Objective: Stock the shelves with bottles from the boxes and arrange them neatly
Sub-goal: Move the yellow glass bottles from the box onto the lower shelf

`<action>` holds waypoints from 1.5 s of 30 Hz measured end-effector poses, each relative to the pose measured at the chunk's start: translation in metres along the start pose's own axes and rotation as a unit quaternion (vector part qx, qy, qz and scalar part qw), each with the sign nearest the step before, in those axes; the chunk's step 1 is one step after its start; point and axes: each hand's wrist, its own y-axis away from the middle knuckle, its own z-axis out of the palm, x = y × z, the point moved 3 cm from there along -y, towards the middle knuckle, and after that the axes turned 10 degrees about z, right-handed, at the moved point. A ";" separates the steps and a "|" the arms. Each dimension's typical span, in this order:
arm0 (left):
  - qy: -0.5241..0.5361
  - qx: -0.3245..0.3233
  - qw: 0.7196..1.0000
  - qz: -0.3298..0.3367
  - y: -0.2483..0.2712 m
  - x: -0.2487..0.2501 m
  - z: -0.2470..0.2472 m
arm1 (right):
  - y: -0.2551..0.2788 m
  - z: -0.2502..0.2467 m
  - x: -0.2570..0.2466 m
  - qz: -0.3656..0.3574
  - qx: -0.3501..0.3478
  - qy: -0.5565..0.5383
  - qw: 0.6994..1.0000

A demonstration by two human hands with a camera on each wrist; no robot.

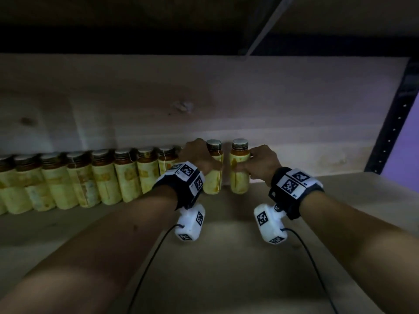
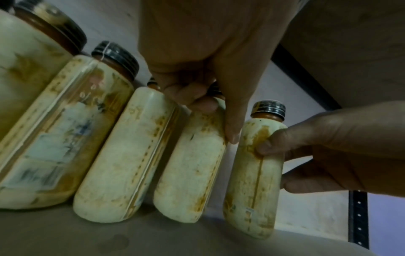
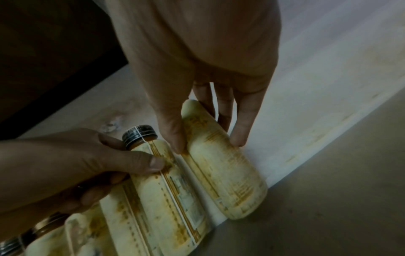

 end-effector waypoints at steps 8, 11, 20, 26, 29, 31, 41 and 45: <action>-0.001 -0.017 1.000 -0.020 -0.023 -0.020 0.017 | -0.027 0.031 -0.004 0.022 -0.013 0.000 1.000; -0.022 -0.014 0.999 -0.024 -0.027 -0.023 0.020 | -0.030 0.042 -0.007 0.017 0.015 0.012 1.000; -0.103 0.002 0.994 -0.031 -0.017 -0.012 0.016 | -0.009 0.023 -0.006 -0.003 -0.028 -0.035 0.999; -0.091 -0.094 0.991 -0.009 0.034 0.007 -0.038 | 0.047 -0.010 -0.026 -0.063 -0.051 0.140 0.987; -0.137 -0.121 0.983 0.022 0.075 0.015 -0.064 | 0.089 -0.023 -0.035 -0.089 -0.071 0.204 0.972; -0.142 -0.135 0.979 0.048 0.103 0.021 -0.080 | 0.119 -0.029 -0.041 -0.104 -0.079 0.249 0.960; -0.102 -0.258 0.958 0.068 0.271 0.034 -0.113 | 0.276 -0.015 -0.042 -0.164 -0.205 0.303 0.916; -0.049 -0.333 0.941 0.036 0.340 0.023 -0.094 | 0.334 0.007 -0.015 -0.151 -0.296 0.318 0.888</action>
